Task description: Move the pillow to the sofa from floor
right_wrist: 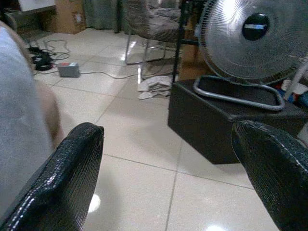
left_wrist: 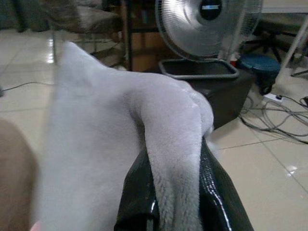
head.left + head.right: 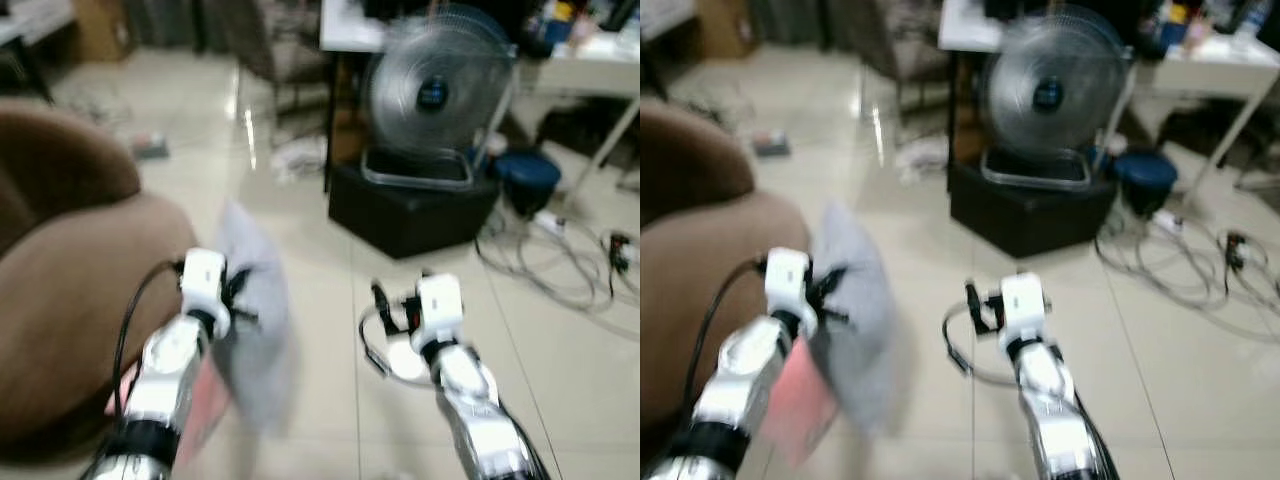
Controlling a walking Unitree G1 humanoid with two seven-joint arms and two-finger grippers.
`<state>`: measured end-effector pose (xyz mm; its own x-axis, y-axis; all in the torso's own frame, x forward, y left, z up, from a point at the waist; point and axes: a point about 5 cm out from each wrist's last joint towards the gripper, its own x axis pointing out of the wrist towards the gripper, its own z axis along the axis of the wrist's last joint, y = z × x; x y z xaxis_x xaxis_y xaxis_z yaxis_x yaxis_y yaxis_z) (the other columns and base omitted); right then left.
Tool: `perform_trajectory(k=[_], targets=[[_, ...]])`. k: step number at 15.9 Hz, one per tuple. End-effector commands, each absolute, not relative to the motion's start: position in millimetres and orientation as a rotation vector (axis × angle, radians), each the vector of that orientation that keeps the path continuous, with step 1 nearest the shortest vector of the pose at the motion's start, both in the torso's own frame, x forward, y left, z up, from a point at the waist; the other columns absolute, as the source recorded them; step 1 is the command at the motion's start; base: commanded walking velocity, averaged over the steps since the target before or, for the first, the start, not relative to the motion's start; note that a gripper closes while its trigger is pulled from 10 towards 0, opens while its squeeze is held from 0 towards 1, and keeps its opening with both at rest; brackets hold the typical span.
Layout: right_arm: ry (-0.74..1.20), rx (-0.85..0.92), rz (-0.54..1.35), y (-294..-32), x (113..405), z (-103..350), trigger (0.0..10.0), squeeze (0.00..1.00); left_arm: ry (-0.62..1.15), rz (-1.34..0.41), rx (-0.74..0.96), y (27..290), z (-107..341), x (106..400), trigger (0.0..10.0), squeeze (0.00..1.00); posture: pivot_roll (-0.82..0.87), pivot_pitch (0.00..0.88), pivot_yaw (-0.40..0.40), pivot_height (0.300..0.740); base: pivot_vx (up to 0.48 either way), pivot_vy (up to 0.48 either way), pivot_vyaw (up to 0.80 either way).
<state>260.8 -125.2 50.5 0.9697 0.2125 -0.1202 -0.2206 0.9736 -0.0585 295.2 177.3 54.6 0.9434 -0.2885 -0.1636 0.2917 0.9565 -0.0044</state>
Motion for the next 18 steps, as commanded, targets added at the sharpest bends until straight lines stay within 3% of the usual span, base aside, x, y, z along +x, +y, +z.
perform_trajectory(k=[1, 18], targets=[[0.121, -0.080, 0.195, -134, 259, 48, 10.0, 0.00, 0.116, -0.335, 0.030, 167, 64, 301, 0.0, 0.00, 0.02, 0.000, 0.000, 0.740, 0.480, 0.000, 0.00], [0.140, -0.049, 0.205, -124, 256, 42, 10.0, 0.00, 0.095, -0.397, 0.059, 158, 68, 305, 0.0, 0.00, 0.01, 0.001, 0.022, 0.740, 0.480, 0.000, 0.00]])
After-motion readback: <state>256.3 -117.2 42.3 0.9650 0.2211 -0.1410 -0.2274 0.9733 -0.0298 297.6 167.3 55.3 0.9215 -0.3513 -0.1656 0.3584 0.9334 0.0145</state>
